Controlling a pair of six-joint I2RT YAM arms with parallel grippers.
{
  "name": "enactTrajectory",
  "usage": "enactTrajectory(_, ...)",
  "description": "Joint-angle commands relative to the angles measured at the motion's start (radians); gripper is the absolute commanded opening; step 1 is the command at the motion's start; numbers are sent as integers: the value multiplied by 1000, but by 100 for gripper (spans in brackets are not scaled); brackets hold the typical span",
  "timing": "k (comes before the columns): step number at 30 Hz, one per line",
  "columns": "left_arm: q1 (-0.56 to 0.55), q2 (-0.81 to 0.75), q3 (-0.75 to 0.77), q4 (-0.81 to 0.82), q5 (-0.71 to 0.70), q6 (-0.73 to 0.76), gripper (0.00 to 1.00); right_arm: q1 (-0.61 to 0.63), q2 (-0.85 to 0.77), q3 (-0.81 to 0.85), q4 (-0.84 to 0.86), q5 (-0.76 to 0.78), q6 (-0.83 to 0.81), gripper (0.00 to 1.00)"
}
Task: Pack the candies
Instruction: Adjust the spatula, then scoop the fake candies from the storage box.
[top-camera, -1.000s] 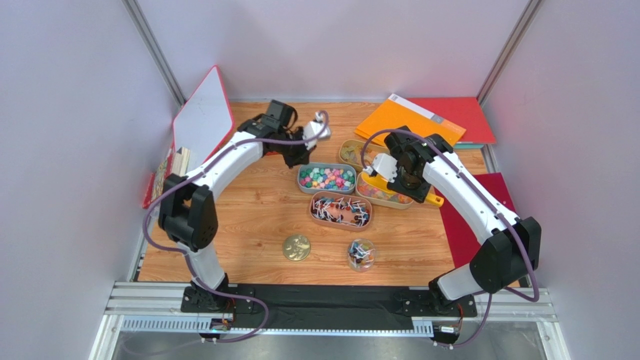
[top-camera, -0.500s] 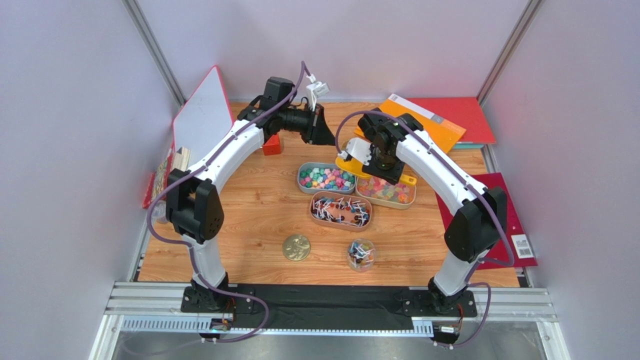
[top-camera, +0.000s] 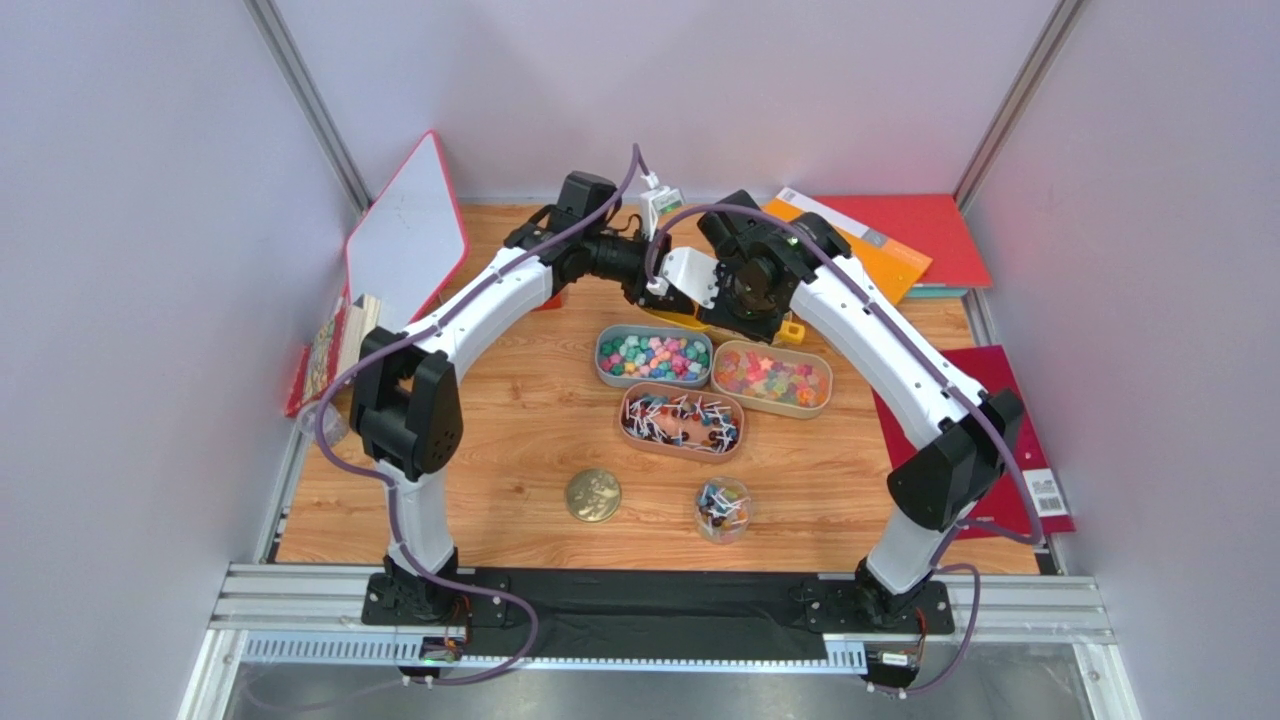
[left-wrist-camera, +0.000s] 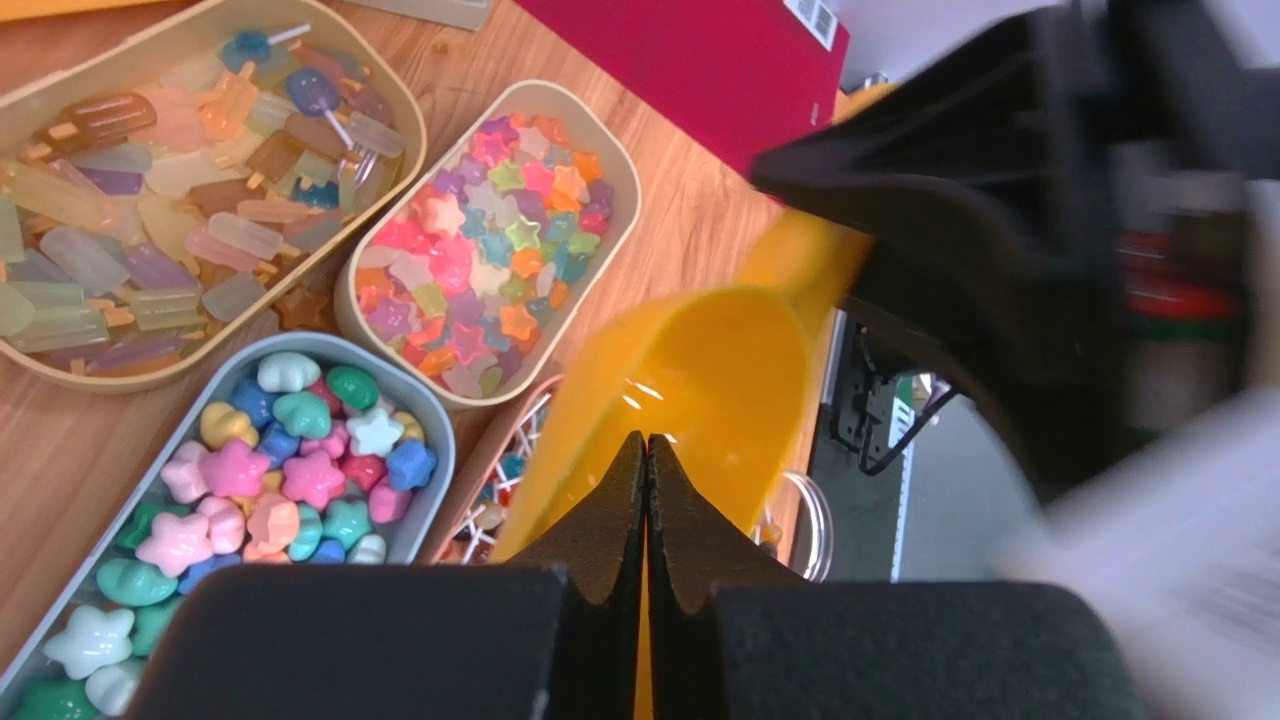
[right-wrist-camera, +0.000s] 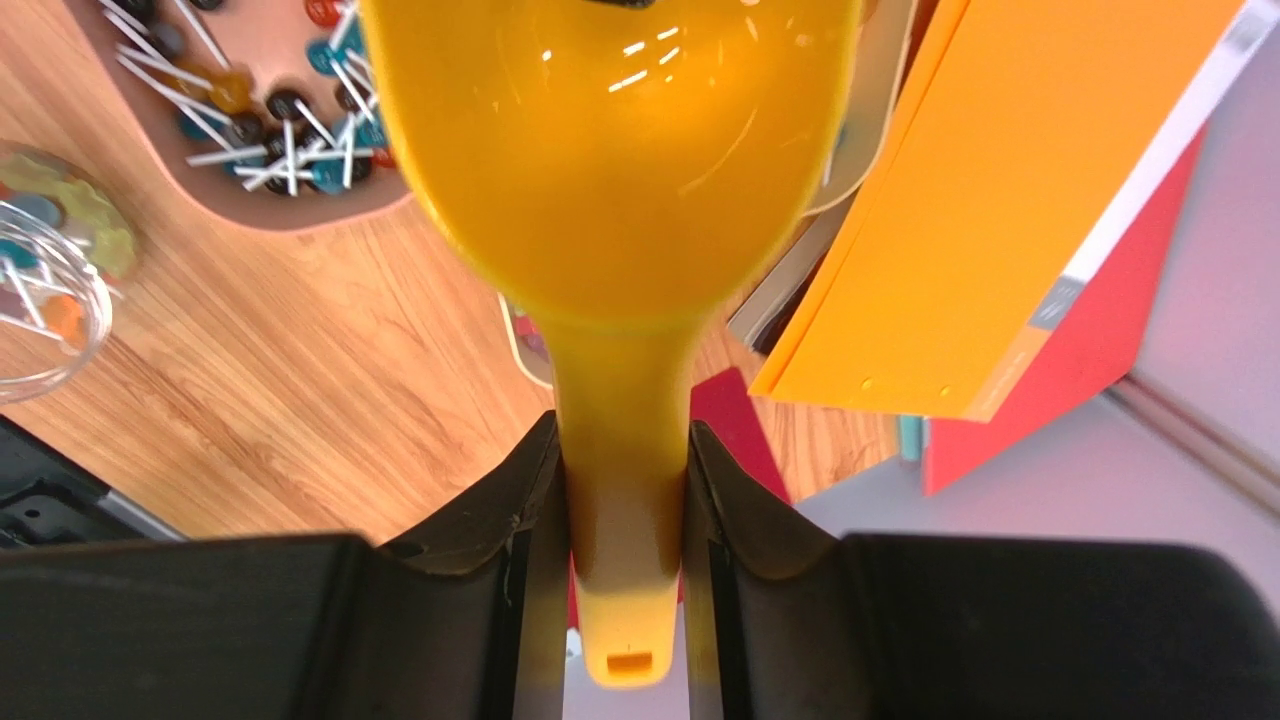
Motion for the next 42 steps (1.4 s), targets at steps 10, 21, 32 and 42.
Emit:
enactTrajectory(10,-18,31,-5,-17,-30,55,0,14,-256,34,187,-198,10,0)
enactTrajectory(21,69,-90,45,-135,-230,326,0,11,-204,-88,37,-187,-93,0)
enactTrajectory(32,117,-155,-314,-103,-473,434,0,5,-48,-53,-92,-72,-239,0)
enactTrajectory(42,157,-116,-350,-43,-475,415,0,0,98,66,-133,32,-303,0)
